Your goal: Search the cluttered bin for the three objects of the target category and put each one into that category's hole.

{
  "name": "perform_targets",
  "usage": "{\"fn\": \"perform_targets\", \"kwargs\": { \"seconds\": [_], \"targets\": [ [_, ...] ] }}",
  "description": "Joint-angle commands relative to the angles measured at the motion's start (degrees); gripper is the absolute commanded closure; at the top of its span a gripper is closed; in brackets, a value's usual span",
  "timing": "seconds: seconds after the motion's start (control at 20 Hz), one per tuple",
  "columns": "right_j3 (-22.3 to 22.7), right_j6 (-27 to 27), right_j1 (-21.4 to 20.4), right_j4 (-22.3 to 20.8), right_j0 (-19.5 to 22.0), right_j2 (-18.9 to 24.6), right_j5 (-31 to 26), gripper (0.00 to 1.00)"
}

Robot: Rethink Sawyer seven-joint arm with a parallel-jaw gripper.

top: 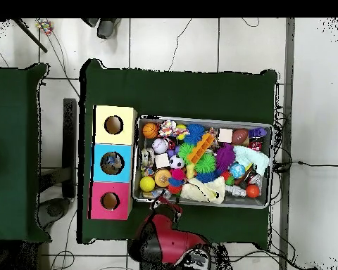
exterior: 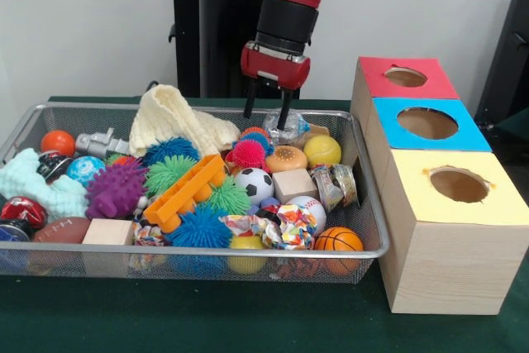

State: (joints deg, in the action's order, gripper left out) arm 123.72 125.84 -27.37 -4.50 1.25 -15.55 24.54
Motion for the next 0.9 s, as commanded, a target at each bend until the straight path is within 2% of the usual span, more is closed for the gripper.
{"fn": "perform_targets", "kwargs": {
  "seconds": [0.05,0.4,0.6,0.9],
  "targets": [
    [0.9,10.9,5.2,5.5,-0.9,4.8,-5.8,0.0],
    [0.5,10.6,7.1,5.9,0.8,5.6,-4.7,0.0],
    [-0.8,11.7,9.6,9.3,-0.2,5.7,-3.6,0.0],
    [-1.4,13.5,10.9,13.9,-1.0,7.0,-2.2,0.0]
  ]
}}
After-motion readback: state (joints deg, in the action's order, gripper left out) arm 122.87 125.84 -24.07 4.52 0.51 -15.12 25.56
